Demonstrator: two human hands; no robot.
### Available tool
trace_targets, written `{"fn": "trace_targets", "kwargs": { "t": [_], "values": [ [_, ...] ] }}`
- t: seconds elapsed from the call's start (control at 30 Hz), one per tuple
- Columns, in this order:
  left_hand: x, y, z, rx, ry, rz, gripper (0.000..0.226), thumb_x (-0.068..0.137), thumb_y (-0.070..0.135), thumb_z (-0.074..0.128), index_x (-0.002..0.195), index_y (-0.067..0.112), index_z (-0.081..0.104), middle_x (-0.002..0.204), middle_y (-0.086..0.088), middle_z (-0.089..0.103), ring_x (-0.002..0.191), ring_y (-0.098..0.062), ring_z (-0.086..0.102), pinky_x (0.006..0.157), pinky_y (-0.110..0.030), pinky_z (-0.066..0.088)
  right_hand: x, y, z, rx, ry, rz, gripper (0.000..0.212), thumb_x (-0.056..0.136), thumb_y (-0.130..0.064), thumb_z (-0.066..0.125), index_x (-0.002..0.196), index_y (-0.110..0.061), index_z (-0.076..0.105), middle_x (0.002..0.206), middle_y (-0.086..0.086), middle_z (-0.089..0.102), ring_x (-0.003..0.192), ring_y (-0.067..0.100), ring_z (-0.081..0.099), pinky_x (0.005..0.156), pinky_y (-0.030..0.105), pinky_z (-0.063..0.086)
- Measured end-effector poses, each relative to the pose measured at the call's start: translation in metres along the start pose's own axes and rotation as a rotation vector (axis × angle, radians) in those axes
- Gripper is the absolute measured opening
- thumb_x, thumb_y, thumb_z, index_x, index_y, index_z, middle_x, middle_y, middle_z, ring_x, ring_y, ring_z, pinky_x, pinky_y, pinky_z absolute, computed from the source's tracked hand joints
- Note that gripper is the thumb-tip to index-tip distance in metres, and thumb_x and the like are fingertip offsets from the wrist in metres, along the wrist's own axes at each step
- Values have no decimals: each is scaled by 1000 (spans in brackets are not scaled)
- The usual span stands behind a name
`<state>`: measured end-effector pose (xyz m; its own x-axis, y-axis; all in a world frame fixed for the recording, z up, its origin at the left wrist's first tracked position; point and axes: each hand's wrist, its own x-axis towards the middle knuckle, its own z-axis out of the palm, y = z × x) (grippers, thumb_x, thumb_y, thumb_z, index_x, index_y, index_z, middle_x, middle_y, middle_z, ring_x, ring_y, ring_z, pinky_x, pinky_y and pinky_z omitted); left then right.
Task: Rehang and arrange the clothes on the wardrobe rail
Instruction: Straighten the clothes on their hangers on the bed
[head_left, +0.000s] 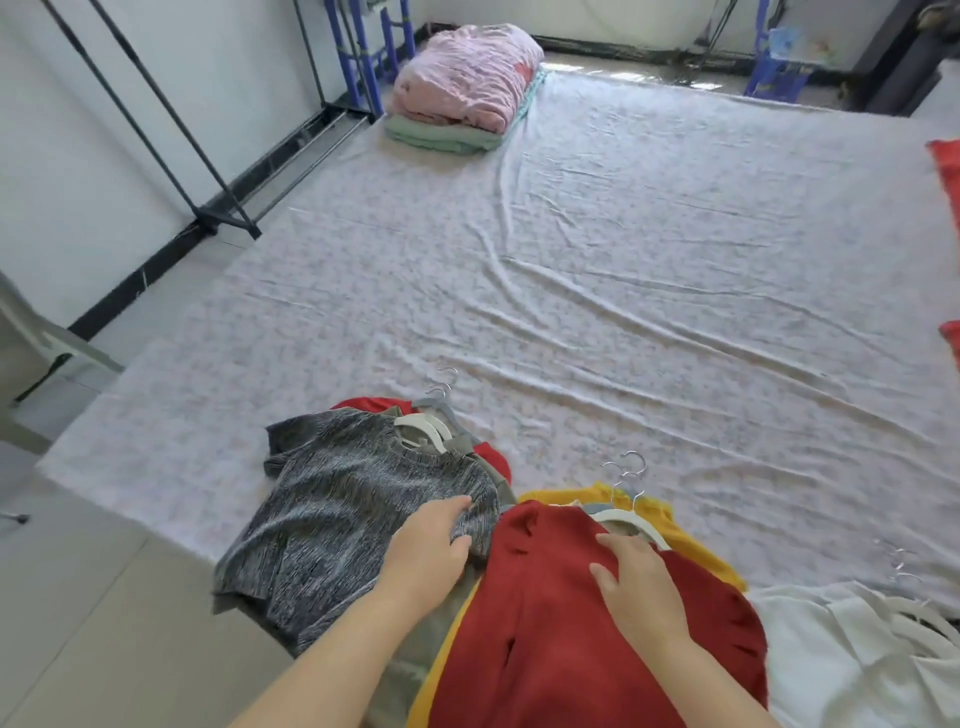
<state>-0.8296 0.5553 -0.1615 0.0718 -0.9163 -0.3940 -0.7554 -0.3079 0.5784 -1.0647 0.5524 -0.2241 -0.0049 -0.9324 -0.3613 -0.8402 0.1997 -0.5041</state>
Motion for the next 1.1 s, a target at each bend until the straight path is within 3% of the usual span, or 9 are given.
{"fn": "trace_targets", "kwargs": {
  "t": [0.3,0.47,0.67,0.83,1.1],
  "values": [
    [10,-89,-92,-26,67,-19,46,93,22,49,138,24,38,138,5,44,127,-12,40,106,-33,35,18,-105,41,-52,18,-114,36,88,-22,60,124,-17,56,124,0,55,118,17,48,97,28,37],
    [55,-150,-140,-3,7,63,46,92,23,50,137,25,39,137,6,45,125,-11,42,105,-29,34,43,-171,87,-91,25,-44,37,89,-23,58,125,-17,54,124,3,55,114,19,51,95,31,39],
    [123,-210,-187,102,-106,154,47,91,23,51,137,24,39,138,6,44,128,-10,40,107,-27,32,85,-243,140,-118,3,43,42,93,-28,52,134,-20,46,136,0,46,128,16,39,105,28,31],
    [180,-229,-181,132,-154,215,48,91,25,51,138,25,38,138,8,45,129,-10,39,107,-28,31,134,-256,167,-147,10,97,37,92,-29,54,128,-22,50,132,-2,49,122,17,44,102,31,36],
    [271,-267,-111,212,-172,339,48,92,28,50,138,26,37,138,10,44,129,-7,36,109,-25,26,247,-220,239,-240,4,183,34,90,-34,56,120,-19,56,119,0,58,107,20,53,91,36,45]
  ]
}}
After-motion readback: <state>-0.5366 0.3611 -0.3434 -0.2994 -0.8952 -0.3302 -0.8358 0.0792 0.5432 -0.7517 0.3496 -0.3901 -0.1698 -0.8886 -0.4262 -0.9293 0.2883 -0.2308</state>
